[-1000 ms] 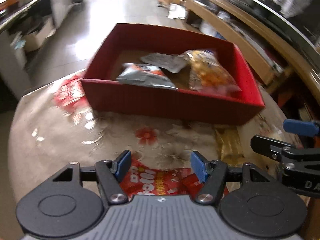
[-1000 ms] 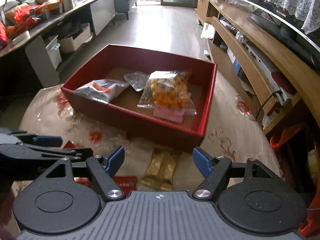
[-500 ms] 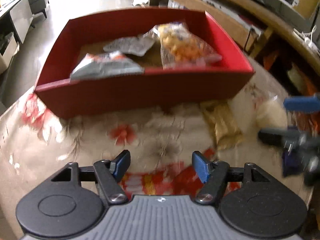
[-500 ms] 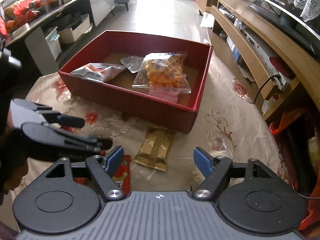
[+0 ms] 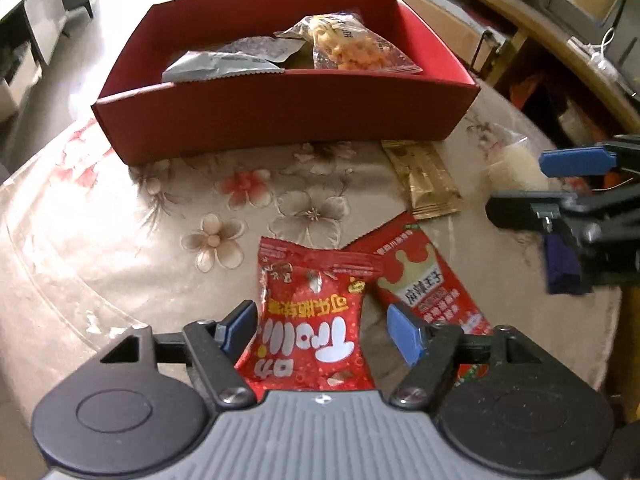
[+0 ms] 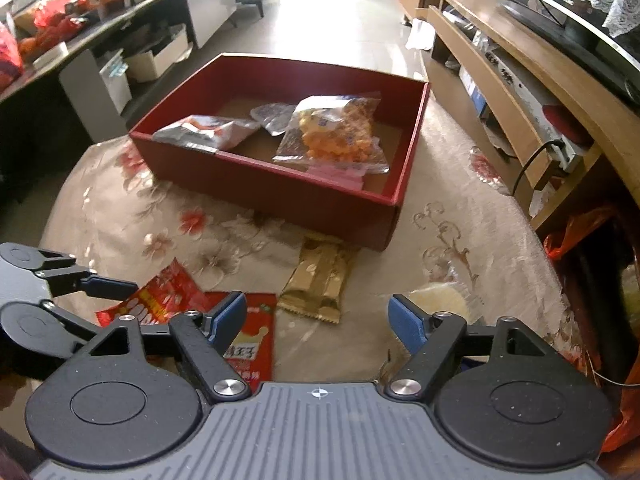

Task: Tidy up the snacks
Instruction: 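Lower the left tool onto the red Trolli bag while the right tool reaches the red spicy strip pack, then grasp the Trolli bag with the left tool while the right tool grasps the spicy strip pack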

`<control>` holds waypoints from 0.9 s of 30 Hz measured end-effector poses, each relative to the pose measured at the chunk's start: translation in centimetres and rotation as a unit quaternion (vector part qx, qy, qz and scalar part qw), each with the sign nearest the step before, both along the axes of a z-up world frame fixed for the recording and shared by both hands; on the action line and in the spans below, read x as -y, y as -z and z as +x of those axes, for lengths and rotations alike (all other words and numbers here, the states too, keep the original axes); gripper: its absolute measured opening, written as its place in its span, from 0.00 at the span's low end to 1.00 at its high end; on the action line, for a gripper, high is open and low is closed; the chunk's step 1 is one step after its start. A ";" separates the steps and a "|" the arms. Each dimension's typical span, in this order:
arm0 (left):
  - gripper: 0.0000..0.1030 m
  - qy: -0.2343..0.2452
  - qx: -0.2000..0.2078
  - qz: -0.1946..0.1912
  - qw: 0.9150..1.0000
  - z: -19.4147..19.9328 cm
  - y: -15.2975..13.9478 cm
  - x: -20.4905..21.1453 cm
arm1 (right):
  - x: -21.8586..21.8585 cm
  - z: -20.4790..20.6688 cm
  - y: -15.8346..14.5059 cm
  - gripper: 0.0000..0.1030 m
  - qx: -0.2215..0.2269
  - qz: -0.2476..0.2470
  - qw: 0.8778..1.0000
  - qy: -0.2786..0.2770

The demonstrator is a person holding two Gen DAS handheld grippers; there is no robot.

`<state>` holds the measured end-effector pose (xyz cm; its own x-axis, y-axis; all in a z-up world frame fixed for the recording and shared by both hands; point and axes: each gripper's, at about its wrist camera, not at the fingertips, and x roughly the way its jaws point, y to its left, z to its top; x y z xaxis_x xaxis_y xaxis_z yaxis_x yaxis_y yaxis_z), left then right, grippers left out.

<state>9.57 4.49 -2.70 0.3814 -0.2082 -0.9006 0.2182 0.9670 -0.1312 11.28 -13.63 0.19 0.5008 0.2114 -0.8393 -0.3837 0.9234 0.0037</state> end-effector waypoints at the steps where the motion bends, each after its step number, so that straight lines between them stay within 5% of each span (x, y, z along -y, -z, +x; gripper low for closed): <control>1: 0.70 0.001 0.000 0.003 1.000 0.1 0.0 0.3 | -0.2 -0.1 0.1 0.80 -0.001 -0.002 1.000 -0.003; 8: 0.71 -0.011 0.002 0.066 0.998 0.9 1.3 1.8 | -0.6 -0.3 0.7 0.80 -0.006 -0.013 1.000 -0.008; 15: 0.52 -0.032 0.005 0.068 0.997 0.3 1.0 1.7 | -0.6 -0.1 1.4 0.80 -0.015 -0.021 1.000 -0.008; 27: 0.50 -0.102 0.001 0.047 0.994 -0.3 -0.2 -1.9 | -2.8 -1.6 4.5 0.80 -0.054 -0.036 0.997 -0.038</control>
<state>9.24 6.39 -2.50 0.4097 -0.0419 -0.9112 0.0167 0.9991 -0.0385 9.71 -10.86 -4.35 0.3906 0.1824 -0.9023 -0.4542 0.8907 -0.0166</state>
